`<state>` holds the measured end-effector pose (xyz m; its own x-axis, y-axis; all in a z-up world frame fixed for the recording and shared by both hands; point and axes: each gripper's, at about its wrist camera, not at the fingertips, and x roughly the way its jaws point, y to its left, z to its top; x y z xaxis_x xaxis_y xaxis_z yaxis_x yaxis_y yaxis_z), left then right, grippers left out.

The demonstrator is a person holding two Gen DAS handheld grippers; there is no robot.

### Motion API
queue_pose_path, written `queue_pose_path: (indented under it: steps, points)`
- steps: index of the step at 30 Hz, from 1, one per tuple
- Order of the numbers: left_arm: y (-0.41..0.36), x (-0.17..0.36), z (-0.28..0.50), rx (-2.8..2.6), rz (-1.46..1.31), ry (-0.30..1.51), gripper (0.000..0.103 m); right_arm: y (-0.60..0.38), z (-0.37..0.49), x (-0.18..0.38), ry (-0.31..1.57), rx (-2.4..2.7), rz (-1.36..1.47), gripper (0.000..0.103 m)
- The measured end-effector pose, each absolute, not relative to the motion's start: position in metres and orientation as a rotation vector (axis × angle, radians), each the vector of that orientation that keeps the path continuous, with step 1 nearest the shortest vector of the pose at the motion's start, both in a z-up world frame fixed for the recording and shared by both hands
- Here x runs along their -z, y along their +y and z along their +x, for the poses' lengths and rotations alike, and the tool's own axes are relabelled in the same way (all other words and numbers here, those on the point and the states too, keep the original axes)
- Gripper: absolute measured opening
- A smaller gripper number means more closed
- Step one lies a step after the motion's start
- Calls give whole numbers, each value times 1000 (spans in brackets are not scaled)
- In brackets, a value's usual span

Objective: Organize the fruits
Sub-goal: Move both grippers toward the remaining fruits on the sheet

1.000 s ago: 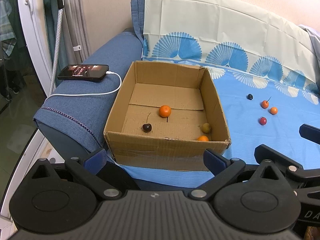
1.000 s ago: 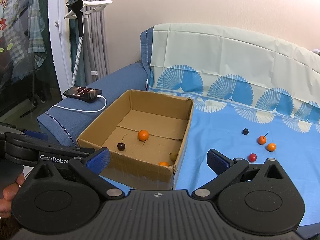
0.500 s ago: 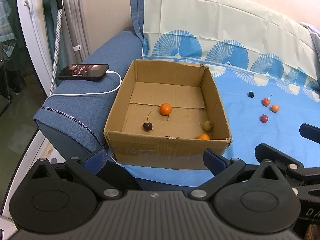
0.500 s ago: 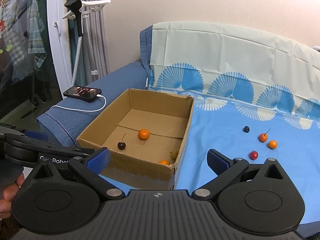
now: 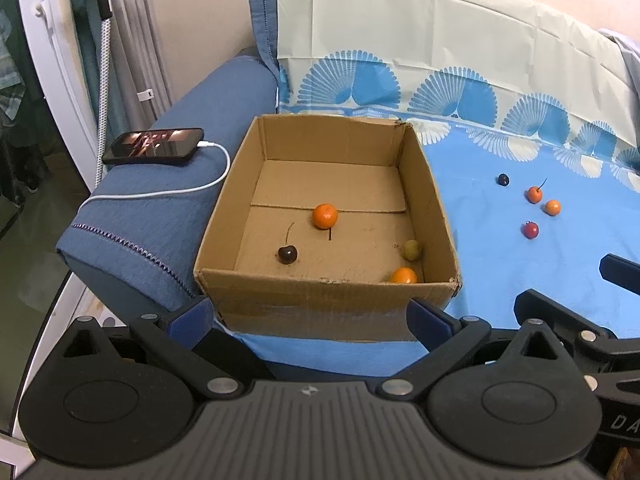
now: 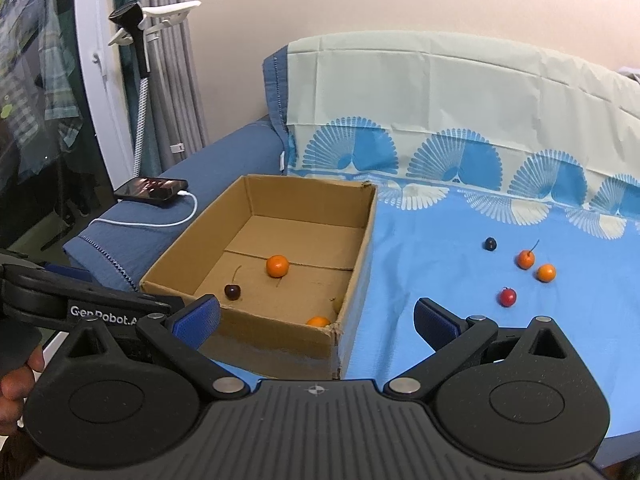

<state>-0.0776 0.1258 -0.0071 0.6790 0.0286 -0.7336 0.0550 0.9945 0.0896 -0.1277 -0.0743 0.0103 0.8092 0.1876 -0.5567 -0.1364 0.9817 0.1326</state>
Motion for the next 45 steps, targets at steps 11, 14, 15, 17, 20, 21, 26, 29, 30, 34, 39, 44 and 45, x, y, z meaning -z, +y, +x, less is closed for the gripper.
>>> queue_pose_path:
  steps: [11, 14, 15, 17, 20, 21, 26, 29, 30, 34, 39, 44, 45]
  points:
    - [83, 6, -45, 59, 151, 836, 103, -119, -113, 1, 613, -95, 145, 102]
    - [67, 6, -35, 79, 166, 835, 103, -139, -108, 5, 618, -57, 163, 102]
    - [61, 6, -31, 88, 169, 835, 103, -145, -107, 7, 619, -43, 169, 102]
    - [49, 7, -23, 106, 173, 838, 103, -158, -104, 11, 619, -15, 176, 102]
    - [31, 9, -11, 132, 180, 848, 103, -178, -100, 15, 617, 34, 193, 102]
    - [25, 11, -6, 139, 183, 853, 103, -186, -99, 17, 618, 51, 197, 102]
    - [-11, 20, 15, 179, 212, 870, 103, -221, -90, 29, 632, 121, 217, 102]
    - [-33, 26, 29, 207, 224, 883, 103, -241, -83, 37, 637, 163, 219, 102]
    - [-41, 28, 35, 217, 228, 887, 103, -248, -80, 40, 637, 178, 219, 102]
    - [-74, 39, 57, 257, 239, 906, 103, -281, -66, 56, 642, 243, 216, 102]
    - [-121, 62, 95, 321, 246, 941, 103, -328, -42, 82, 644, 311, 210, 102]
    - [-180, 93, 152, 412, 241, 941, 103, -374, -3, 119, 650, 352, 186, 102]
    - [-194, 101, 162, 440, 246, 942, 103, -383, 8, 129, 657, 355, 187, 102]
